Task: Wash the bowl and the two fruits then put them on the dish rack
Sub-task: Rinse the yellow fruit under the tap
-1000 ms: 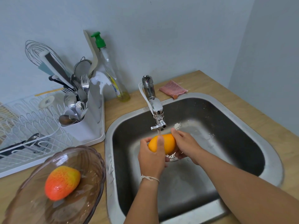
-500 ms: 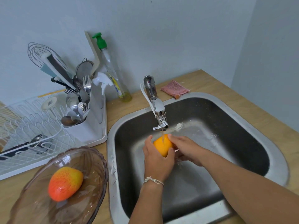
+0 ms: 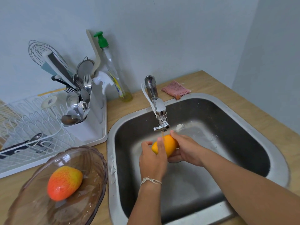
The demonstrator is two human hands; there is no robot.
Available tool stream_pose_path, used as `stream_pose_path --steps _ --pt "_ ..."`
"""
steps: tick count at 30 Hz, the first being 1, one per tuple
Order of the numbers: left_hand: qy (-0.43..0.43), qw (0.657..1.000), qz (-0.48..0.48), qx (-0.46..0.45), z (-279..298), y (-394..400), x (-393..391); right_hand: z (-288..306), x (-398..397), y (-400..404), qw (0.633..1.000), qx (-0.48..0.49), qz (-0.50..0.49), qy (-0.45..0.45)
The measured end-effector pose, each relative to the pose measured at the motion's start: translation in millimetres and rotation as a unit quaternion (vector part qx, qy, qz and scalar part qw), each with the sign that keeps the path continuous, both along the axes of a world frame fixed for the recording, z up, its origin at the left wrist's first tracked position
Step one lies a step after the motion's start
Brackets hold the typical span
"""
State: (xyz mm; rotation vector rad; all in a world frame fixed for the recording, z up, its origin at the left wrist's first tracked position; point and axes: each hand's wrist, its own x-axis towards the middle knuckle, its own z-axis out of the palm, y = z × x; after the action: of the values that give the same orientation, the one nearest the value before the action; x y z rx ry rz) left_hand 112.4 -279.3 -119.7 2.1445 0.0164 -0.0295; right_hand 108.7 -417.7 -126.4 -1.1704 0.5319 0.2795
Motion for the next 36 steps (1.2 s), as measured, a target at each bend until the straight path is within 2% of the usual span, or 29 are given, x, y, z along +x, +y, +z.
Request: stream_pose_path --steps 3,6,11,14,16,20,22,25,29,31,33,36 --pt "-0.054 0.997 -0.051 -0.027 8 0 -4 0 -4 -2 0.996 -0.061 0.021 0.054" --pt "-0.065 0.994 -0.069 -0.056 9 0 -5 0 -4 -5 0.989 -0.11 0.045 0.091" --pt "-0.002 0.984 0.061 -0.165 14 -3 3 8 -9 -2 0.982 -0.111 0.132 0.081" --pt "-0.001 0.983 0.085 -0.162 8 1 8 6 -12 1 0.975 -0.131 0.178 0.035" --pt "-0.017 0.99 0.075 -0.12 4 2 8 8 -11 3 0.978 -0.133 0.159 -0.009" --pt "-0.094 0.995 -0.013 -0.029 3 -4 -2 9 -3 3 0.992 -0.095 -0.013 -0.086" --pt "-0.114 0.992 -0.053 0.003 0 -6 -7 7 -1 2 0.988 -0.107 -0.049 -0.097" --pt "-0.122 0.991 -0.059 -0.002 -1 -7 -6 9 -2 2 0.986 -0.144 -0.035 -0.072" --pt "-0.105 0.993 -0.029 -0.047 8 -6 -6 6 -5 1 0.985 -0.173 0.02 0.02" --pt "-0.093 0.993 -0.02 -0.064 10 -5 -6 1 -4 0 0.984 -0.174 0.023 0.036" --pt "-0.098 0.993 -0.029 -0.061 9 -5 -6 1 -2 -1 0.989 -0.142 0.01 0.031" --pt "-0.11 0.992 -0.045 -0.039 4 -7 -7 4 2 -1 0.999 -0.041 -0.009 0.0"
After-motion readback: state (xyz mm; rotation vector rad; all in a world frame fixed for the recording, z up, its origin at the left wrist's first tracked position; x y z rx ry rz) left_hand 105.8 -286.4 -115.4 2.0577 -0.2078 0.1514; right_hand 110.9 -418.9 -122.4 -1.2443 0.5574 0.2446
